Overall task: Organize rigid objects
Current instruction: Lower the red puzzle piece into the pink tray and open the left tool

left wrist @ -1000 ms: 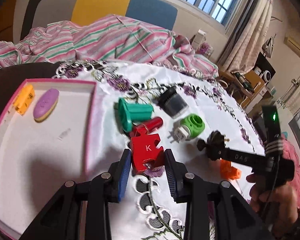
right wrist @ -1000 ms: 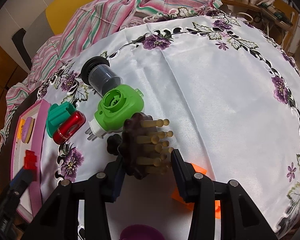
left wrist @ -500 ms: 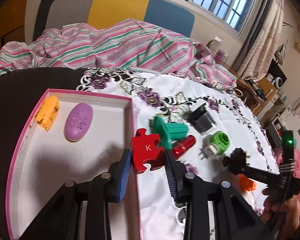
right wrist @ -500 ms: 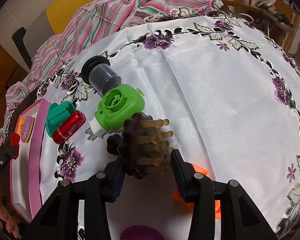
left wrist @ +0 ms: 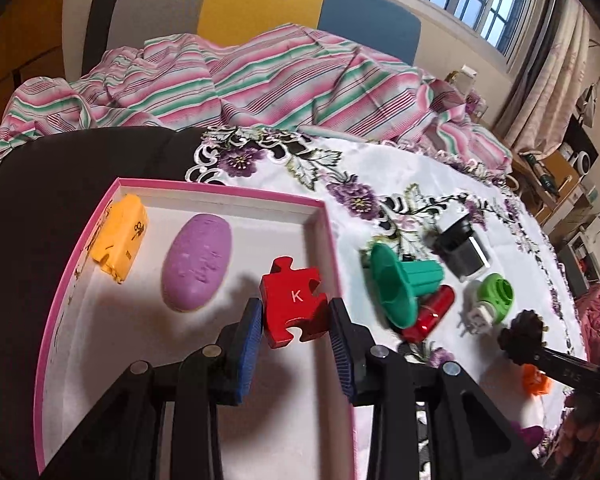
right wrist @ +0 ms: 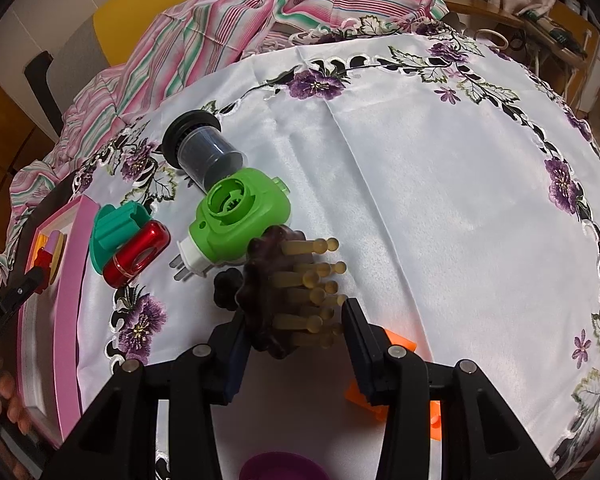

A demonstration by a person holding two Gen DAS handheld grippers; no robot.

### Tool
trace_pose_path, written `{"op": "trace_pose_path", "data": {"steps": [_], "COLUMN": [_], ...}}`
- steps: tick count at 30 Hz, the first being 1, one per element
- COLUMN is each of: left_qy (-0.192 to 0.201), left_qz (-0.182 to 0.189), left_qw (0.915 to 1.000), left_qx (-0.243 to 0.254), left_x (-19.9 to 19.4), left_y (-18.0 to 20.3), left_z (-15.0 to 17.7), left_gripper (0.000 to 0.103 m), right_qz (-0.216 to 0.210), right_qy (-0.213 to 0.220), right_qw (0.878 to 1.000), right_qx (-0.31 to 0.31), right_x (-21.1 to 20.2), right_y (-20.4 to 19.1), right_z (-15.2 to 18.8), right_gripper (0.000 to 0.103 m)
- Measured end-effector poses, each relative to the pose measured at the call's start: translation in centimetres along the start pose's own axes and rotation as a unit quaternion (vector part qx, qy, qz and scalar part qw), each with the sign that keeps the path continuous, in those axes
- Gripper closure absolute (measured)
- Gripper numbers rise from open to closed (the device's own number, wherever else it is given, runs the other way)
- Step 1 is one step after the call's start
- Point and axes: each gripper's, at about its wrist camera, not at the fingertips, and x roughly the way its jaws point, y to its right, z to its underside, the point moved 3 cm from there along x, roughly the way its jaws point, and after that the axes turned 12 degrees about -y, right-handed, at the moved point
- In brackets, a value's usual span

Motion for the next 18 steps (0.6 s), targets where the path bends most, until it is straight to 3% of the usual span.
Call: {"op": "trace_pose_path", "data": {"steps": [18], "left_qy": [-0.019], "left_qz": [-0.022], "left_qw": [0.9995], "left_qx": [0.009], "left_x": [3.0], "left_y": [-0.4], "left_z": [-1.9], "left_gripper": [0.070], "right_qz": [-0.017], "right_qy": [0.005], "right_qw": [1.000], "right_qx": [0.016], "right_x": [-0.1], "right_y": [0.3], "right_z": [-0.1], "right_gripper": [0.059]}}
